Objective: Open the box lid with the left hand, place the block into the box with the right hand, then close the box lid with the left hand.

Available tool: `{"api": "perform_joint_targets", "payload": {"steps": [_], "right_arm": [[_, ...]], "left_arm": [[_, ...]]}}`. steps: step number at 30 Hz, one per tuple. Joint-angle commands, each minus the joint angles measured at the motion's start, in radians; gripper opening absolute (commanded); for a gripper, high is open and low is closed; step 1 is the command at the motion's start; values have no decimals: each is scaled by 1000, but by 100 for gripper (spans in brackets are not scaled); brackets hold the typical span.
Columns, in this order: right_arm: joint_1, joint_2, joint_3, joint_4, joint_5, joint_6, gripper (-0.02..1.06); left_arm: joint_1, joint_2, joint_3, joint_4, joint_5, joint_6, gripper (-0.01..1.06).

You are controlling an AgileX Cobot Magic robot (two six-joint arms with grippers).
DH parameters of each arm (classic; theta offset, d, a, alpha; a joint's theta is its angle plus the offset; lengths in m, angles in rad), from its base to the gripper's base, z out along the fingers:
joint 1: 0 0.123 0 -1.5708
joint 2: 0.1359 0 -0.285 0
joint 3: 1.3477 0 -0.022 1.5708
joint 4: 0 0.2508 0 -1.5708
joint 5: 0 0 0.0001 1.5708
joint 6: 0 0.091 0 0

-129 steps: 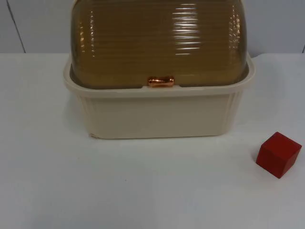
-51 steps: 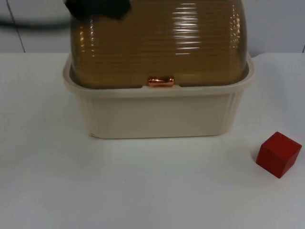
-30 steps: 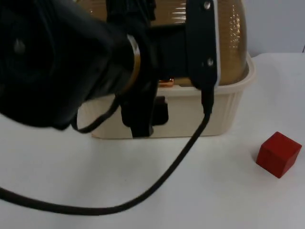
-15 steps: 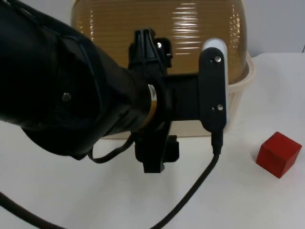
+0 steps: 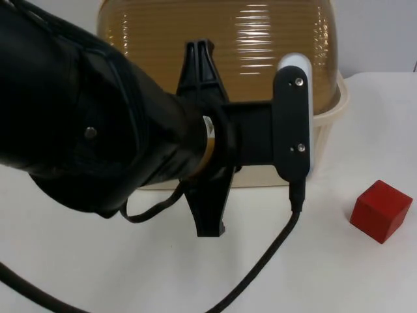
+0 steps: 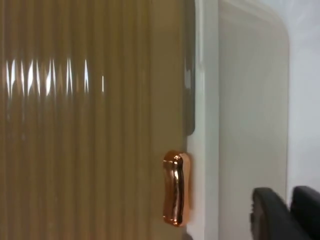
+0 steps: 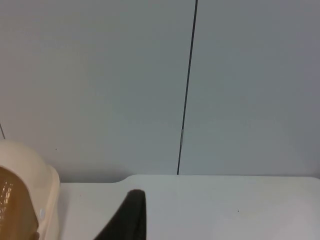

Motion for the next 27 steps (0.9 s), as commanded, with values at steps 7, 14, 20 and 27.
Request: {"api": "perform_joint_targets", "payload": {"steps": [7,14,20,27], "right_arm": [[4,0,-6,-7,-2,1,105],[4,0,-6,-7,-2,1,105],[4,0,-6,-7,-8,1,105],[4,0,-6,-7,-8,1,105]], "left_arm": [[92,46,-69,4,-18,-15,0],[113,53,-92,4,-43,9,0],[113,70,-92,4,-105,20,0],[125,121,-111,4,-67,82,0]]}}
